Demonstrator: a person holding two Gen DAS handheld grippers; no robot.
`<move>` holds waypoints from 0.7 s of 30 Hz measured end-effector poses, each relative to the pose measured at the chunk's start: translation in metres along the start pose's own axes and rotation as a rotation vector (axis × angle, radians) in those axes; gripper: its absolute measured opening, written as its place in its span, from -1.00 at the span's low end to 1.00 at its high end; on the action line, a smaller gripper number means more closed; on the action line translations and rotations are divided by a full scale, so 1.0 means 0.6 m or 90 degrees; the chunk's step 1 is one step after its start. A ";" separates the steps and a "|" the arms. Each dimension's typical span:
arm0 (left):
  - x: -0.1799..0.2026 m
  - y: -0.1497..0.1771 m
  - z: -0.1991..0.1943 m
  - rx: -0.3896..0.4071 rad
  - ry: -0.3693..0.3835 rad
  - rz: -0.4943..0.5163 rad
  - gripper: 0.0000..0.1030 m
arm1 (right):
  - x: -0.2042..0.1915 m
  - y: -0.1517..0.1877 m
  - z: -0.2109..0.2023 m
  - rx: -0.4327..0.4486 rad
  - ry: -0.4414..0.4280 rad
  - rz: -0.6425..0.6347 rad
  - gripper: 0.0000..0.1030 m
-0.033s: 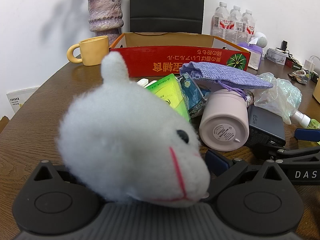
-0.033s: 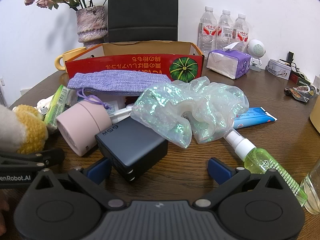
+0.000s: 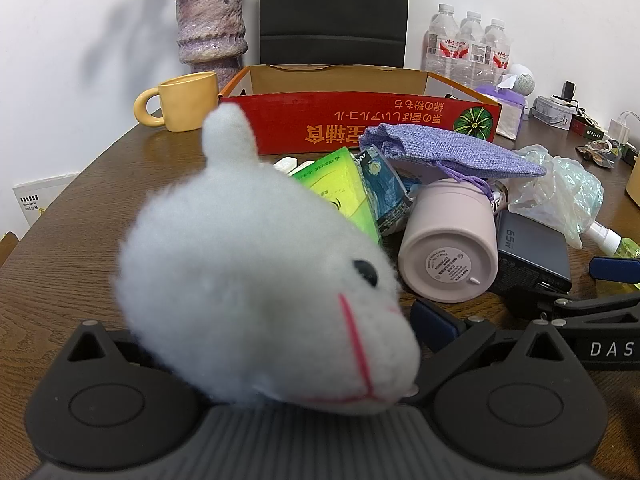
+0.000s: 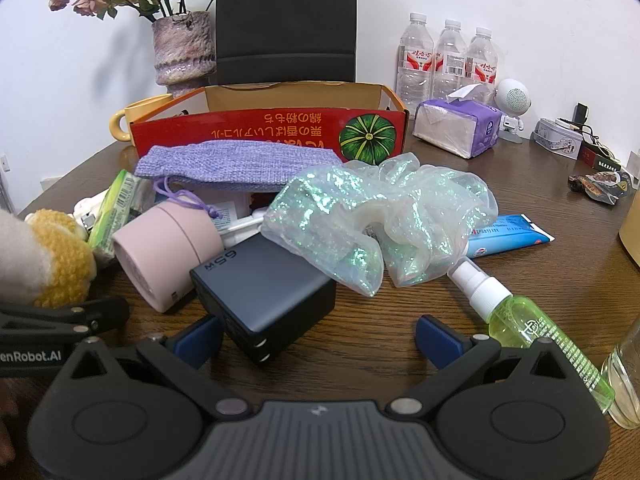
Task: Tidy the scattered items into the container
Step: 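Hold the white-and-yellow plush toy in the left gripper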
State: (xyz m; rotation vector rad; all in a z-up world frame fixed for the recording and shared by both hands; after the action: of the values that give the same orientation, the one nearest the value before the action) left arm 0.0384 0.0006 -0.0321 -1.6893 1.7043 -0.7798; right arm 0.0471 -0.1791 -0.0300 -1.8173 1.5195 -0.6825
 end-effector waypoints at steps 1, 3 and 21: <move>0.000 0.000 0.000 0.000 0.000 0.000 1.00 | 0.000 0.000 0.000 0.000 0.000 0.000 1.00; -0.001 0.000 0.000 0.000 0.000 0.000 1.00 | 0.000 0.000 0.000 0.000 0.000 0.000 1.00; -0.002 0.000 0.002 0.000 0.000 0.000 1.00 | 0.000 0.003 0.001 0.000 0.002 0.003 1.00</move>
State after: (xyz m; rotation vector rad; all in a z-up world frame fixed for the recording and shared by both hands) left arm 0.0394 0.0017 -0.0329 -1.6902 1.7042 -0.7804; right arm 0.0462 -0.1794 -0.0319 -1.8129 1.5262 -0.6838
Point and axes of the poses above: each gripper's, at about its wrist camera, not at the fingertips, and z roughly the way its jaws point, x to its right, y to its underside, the point moved 5 cm from there along z, roughly the way its jaws point
